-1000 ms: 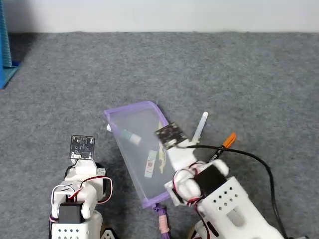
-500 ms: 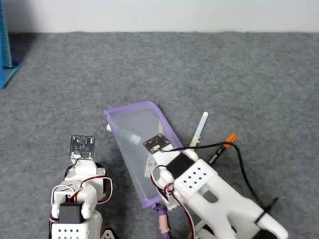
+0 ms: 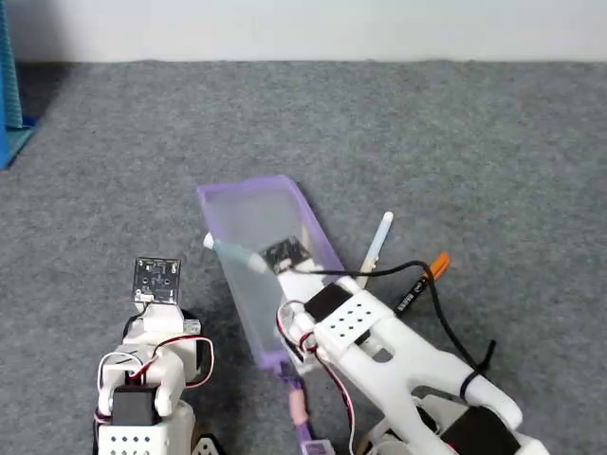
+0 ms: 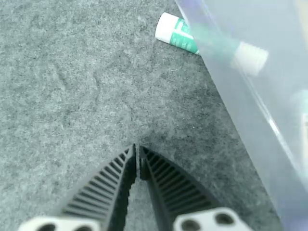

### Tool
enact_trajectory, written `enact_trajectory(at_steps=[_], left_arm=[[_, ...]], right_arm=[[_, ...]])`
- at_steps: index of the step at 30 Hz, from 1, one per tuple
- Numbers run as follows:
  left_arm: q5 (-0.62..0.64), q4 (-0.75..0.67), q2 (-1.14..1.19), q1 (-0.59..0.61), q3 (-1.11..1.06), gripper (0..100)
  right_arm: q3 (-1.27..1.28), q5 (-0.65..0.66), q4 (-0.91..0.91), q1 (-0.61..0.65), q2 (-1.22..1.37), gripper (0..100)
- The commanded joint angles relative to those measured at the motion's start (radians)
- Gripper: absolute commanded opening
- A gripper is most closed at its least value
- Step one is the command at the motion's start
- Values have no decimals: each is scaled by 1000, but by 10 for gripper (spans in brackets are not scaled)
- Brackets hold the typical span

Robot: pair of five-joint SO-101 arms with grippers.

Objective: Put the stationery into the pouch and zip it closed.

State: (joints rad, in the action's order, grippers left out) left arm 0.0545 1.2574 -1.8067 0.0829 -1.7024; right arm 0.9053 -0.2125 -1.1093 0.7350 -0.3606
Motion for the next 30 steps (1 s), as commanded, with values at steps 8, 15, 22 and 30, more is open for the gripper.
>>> enact_trajectory(at_steps=[8,15,22,30], left_arm=[[-2,3,-14,-5,19,13],[-2,3,-14,-5,19,13],[-2,3,-14,-5,19,13],[-2,3,-14,-5,19,13]], right_arm=[[-63,-8,159,-82,-4,9],[-236,-11,-131,-5,-4,9],[-287,-32,-217,139,-2,13],[-250,-201,-280,251,7,252]])
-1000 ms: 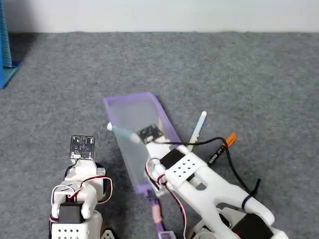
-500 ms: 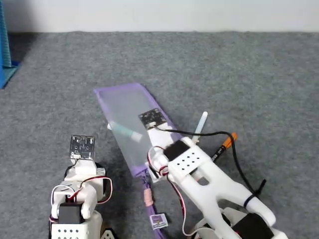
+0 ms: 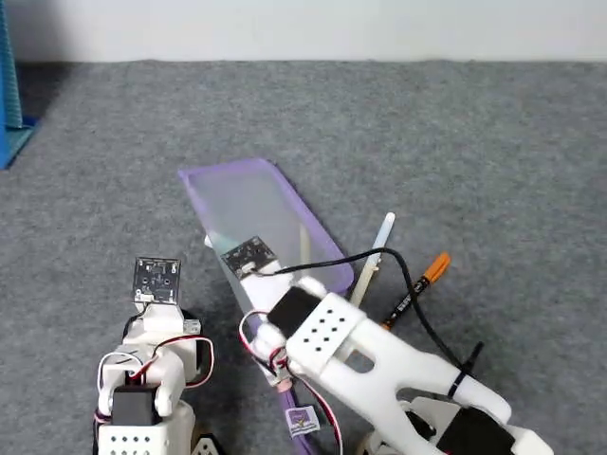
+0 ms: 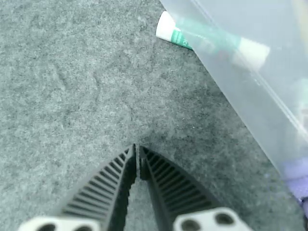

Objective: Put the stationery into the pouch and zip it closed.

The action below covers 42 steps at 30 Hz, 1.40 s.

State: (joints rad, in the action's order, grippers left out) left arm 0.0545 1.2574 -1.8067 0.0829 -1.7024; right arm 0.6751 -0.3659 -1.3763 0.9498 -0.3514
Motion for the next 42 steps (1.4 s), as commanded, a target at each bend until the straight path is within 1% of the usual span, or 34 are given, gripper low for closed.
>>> enact_trajectory(at_steps=[1,4,8,15,25,36,38,42], left_arm=[[-2,3,-14,-5,19,13],[-2,3,-14,-5,19,13],[-2,3,-14,-5,19,13],[-2,3,-14,-5,19,13],[-2,3,-14,-5,19,13],[-2,3,-14,-5,19,13],[-2,3,-14,-5,19,13],[-2,3,-14,-5,19,13]], right_arm=[[-9,-57,-7,53,-2,258],[20,-74,48,94,-2,229],[54,-80,139,99,-1,188],[170,-80,305,99,-1,184],[273,-77,437,99,-1,183],[304,-77,452,97,-1,181],[304,-75,452,97,-1,152],[304,-72,452,97,-1,24]])
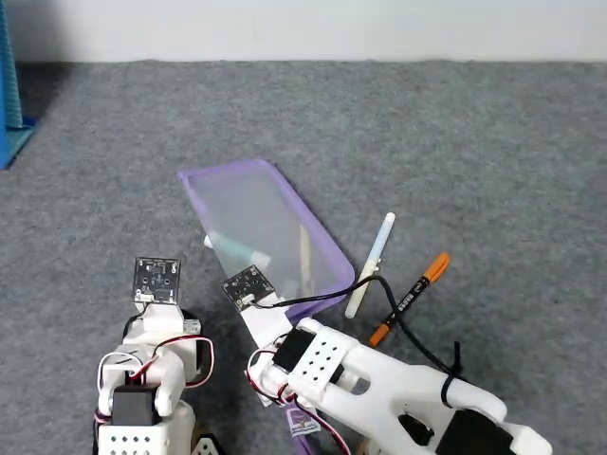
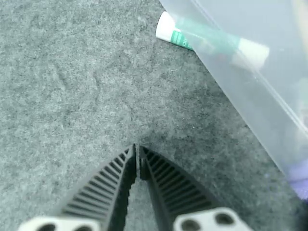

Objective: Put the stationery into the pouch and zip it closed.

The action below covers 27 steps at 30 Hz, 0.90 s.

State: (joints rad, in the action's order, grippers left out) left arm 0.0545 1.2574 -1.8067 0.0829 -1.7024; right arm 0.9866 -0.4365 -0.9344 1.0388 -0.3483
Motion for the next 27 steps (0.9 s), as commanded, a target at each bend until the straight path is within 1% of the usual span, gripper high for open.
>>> enact_trajectory(at_steps=[1,3,6,9,12,16,21,24,27], left_arm=[[-2,3,-14,-5,19,13],[-2,3,-14,-5,19,13],[-2,3,-14,-5,19,13],[-2,3,-14,-5,19,13],[-2,3,-14,-5,19,13],[-2,3,-14,-5,19,13],[-2,3,-14,-5,19,13],[-2,3,-14,-5,19,13],[-2,3,-14,-5,19,13]], right_arm=[[-8,-2,8,8,-4,2],[-8,-2,1,8,-4,20],[-6,0,-7,8,-10,6],[-23,2,-61,8,-16,9],[-52,58,-139,-1,-16,8],[-94,160,-206,-94,-16,8],[-149,305,-220,-236,-16,8],[-170,342,-246,-265,-16,8],[-212,341,-308,-265,-18,8]])
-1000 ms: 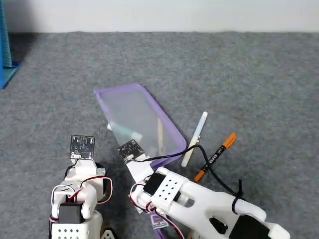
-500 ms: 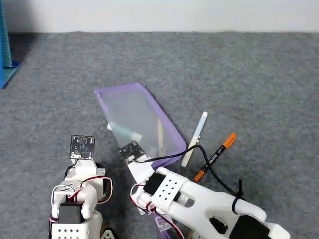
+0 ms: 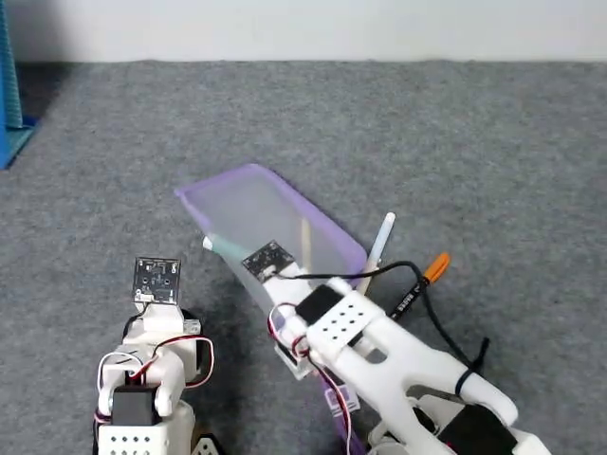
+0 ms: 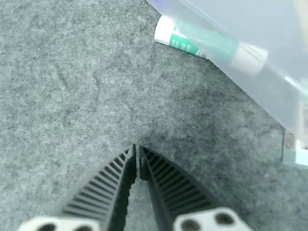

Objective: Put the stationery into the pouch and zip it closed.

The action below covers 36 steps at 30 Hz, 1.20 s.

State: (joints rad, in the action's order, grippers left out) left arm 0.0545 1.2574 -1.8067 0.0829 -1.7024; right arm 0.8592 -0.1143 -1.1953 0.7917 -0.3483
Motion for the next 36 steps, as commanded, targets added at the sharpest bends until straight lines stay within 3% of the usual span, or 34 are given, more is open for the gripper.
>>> enact_trajectory(at_steps=[1,14,36], left_arm=[[-2,3,-14,-5,19,13],[-2,3,-14,-9,19,13],[-8,-3,-14,-2,91,14]], right_arm=[[-100,18,-73,-18,-24,8],[-110,21,-177,-18,-398,8],[-83,14,-171,-22,-427,8]])
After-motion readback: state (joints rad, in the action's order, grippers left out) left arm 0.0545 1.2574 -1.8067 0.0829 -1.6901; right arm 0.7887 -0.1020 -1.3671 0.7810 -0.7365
